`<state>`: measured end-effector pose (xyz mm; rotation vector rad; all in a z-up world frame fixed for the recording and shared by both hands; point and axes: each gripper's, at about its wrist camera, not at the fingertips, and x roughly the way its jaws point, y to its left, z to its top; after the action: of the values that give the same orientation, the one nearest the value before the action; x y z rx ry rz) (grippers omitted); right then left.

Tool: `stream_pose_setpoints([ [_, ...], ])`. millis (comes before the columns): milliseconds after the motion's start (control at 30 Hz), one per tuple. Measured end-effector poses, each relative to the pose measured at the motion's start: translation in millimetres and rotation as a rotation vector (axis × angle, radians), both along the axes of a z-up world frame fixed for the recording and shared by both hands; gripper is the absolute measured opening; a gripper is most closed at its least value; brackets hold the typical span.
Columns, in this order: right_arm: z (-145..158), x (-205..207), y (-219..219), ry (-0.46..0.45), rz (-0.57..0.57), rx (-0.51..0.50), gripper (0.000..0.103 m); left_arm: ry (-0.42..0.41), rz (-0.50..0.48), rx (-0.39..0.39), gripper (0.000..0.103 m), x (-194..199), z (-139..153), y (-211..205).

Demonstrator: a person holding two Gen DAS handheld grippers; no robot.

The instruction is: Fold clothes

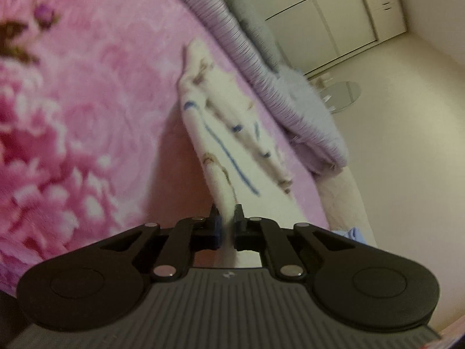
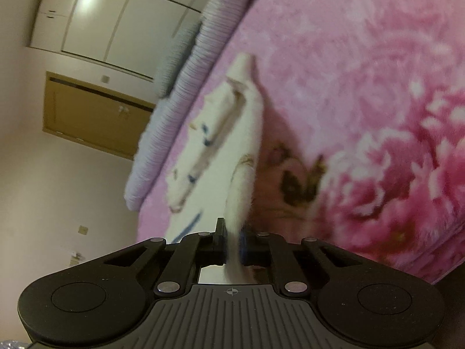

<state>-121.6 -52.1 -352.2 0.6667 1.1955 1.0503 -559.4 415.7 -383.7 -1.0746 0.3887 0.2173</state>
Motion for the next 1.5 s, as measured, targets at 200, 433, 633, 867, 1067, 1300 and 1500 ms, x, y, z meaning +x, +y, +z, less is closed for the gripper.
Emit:
stream_pose_setpoints([
  [200, 20.8, -29.0, -10.1, -0.026, 0.014, 0.043, 0.007, -0.053, -0.002, 0.059, 0.004, -33.1, 29.1, -10.3],
  [433, 30.9, -78.8, -61.5, 0.01, -0.033, 0.139, 0.007, -0.103, -0.02, 0.044, 0.004, -103.5, 47.6, -49.5],
  [633, 22.3, -104.3, -95.4, 0.08, -0.058, 0.143, 0.007, -0.087, -0.008, -0.016, 0.004, -128.0, 44.1, -55.0],
  [867, 29.5, -64.6, -56.4, 0.059, -0.038, 0.148, 0.007, -0.107, -0.033, -0.05, 0.004, -83.8, 49.7, -17.9],
  [1067, 54.9, 3.9, 24.9, -0.036, -0.016, 0.179, 0.007, -0.108, -0.043, 0.005, 0.005, 6.4, 63.9, 53.5],
  [1300, 19.3, 91.2, 134.3, 0.037, -0.177, 0.084, 0.038, 0.023, 0.13, -0.088, 0.014, 90.9, 19.9, 136.0],
  [1500, 4.6, 107.2, 144.5, -0.12, -0.102, -0.045, 0.047, 0.136, 0.11, 0.0, 0.024, 96.0, 6.6, 146.2],
])
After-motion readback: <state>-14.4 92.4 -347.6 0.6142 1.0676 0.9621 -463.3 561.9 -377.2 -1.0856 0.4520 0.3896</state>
